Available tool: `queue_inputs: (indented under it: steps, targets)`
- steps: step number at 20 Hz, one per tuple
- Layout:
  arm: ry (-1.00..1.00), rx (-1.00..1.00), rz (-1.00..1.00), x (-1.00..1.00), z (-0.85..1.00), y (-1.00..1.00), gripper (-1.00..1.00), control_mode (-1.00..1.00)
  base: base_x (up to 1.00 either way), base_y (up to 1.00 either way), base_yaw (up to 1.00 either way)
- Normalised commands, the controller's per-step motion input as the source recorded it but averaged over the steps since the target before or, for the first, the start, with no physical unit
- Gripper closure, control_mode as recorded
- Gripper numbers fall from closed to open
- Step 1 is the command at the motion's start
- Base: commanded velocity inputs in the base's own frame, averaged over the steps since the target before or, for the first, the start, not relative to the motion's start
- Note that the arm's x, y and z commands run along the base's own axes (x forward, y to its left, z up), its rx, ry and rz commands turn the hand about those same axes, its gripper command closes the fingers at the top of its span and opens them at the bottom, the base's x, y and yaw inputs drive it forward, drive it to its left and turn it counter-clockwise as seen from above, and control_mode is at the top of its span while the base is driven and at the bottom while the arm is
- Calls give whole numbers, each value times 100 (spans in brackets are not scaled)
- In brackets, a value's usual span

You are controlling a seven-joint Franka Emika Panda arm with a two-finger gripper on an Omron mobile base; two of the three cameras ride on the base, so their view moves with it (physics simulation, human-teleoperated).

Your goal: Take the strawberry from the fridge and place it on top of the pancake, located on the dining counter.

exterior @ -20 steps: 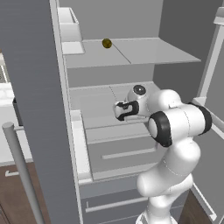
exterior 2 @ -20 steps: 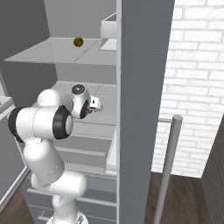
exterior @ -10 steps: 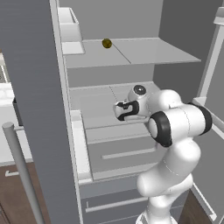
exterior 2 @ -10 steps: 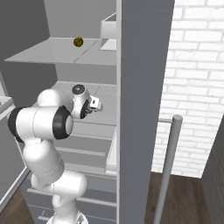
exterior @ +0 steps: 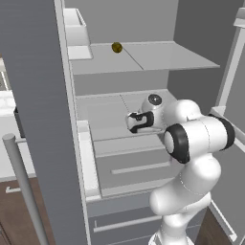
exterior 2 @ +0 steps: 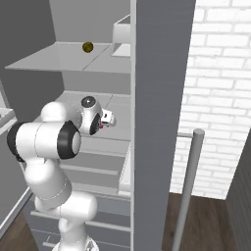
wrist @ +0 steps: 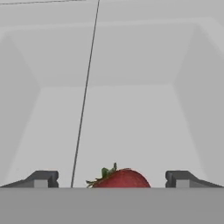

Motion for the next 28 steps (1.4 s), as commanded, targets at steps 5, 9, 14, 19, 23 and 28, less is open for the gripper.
queue_inputs:
  steps: [5,9,14,19,23,28]
  targets:
    - [-3,-1,0,-22,-14,-1,100,-100,0,0,0]
    - [-16,0,0,-66,5,0,100,-100,0,0,0]
    - [-20,0,-2,-55,74,0,100,-100,0,0,0]
    - [-2,0,-4,-58,100,0,100,-100,0,0,0]
    - [0,0,-3,-64,92,-4,100,-100,0,0,0]
    - [2,0,0,-75,79,-6,100,-100,0,0,0]
